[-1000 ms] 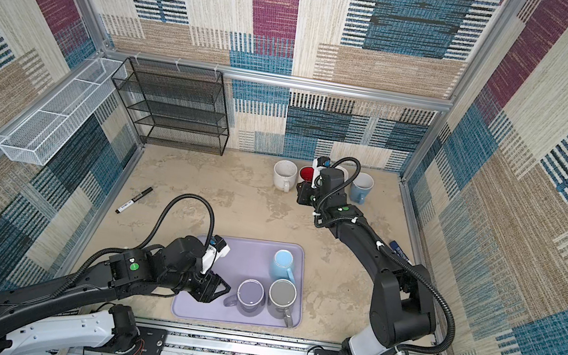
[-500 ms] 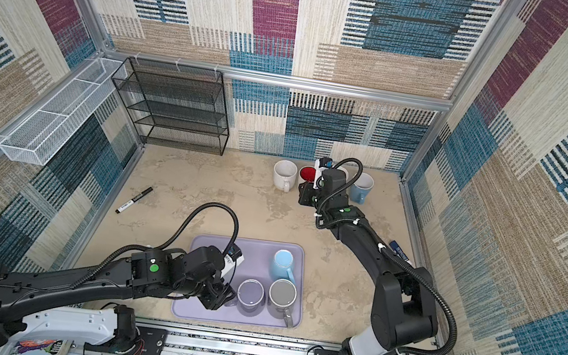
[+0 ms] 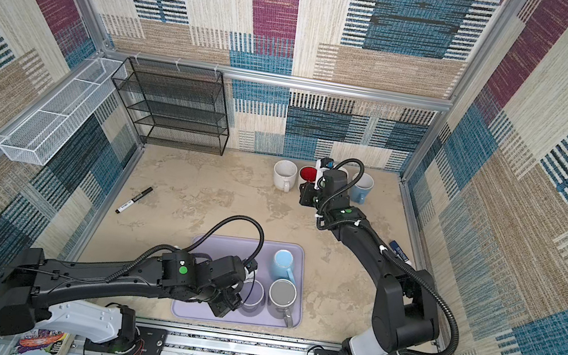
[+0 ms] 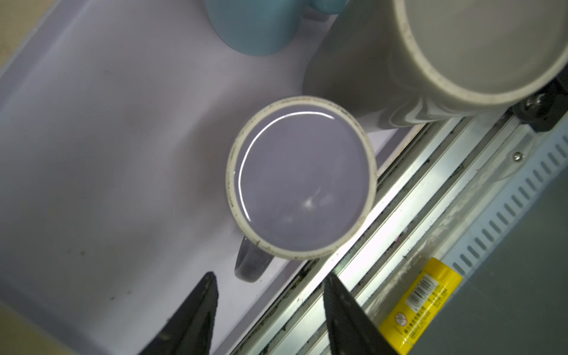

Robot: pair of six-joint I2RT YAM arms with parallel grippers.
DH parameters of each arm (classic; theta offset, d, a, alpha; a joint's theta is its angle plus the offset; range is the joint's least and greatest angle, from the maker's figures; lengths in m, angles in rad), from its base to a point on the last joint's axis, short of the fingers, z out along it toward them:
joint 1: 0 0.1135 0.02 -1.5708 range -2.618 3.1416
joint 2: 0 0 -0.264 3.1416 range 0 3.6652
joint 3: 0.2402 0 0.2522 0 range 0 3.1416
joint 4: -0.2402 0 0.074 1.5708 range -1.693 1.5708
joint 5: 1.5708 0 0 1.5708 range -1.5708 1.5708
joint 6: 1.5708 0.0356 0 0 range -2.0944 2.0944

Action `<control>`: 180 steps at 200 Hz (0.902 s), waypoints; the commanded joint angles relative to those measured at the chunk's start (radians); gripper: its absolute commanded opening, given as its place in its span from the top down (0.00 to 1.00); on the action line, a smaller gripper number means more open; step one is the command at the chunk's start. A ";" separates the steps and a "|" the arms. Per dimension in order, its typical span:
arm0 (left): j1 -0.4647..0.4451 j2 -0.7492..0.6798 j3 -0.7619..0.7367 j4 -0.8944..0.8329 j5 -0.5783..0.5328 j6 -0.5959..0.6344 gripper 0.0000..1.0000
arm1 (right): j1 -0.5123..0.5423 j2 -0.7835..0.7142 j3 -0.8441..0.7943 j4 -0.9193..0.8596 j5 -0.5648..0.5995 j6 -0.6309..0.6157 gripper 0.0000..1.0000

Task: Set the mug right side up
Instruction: 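Lower the left gripper over the upside-down lavender mug on the tray, then grasp the lavender mug's base with the left gripper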

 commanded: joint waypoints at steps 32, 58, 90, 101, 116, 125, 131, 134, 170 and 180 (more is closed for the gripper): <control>-0.017 0.097 0.040 -0.043 -0.046 0.070 0.45 | -0.008 -0.018 -0.006 0.022 0.016 -0.013 0.70; -0.018 0.126 0.048 -0.046 -0.050 0.086 0.48 | -0.010 -0.019 -0.009 0.022 0.018 -0.014 0.70; -0.018 0.144 0.050 -0.044 -0.056 0.092 0.52 | -0.012 -0.018 -0.010 0.025 0.017 -0.014 0.70; -0.018 0.151 0.051 -0.044 -0.058 0.090 0.53 | -0.013 -0.016 -0.010 0.025 0.017 -0.012 0.70; -0.018 0.160 0.053 -0.044 -0.060 0.089 0.54 | -0.014 -0.013 -0.010 0.026 0.014 -0.012 0.70; -0.018 0.167 0.056 -0.044 -0.063 0.088 0.55 | -0.013 -0.013 -0.010 0.027 0.012 -0.012 0.70; -0.018 0.171 0.057 -0.044 -0.066 0.089 0.55 | -0.013 -0.012 -0.010 0.028 0.012 -0.010 0.71; -0.018 0.174 0.058 -0.044 -0.068 0.090 0.56 | -0.013 -0.012 -0.010 0.028 0.011 -0.010 0.71; -0.018 0.202 0.071 -0.042 -0.089 0.099 0.61 | -0.014 -0.012 -0.014 0.029 0.010 -0.008 0.71; -0.018 0.206 0.075 -0.041 -0.091 0.102 0.62 | -0.014 -0.013 -0.013 0.029 0.009 -0.009 0.71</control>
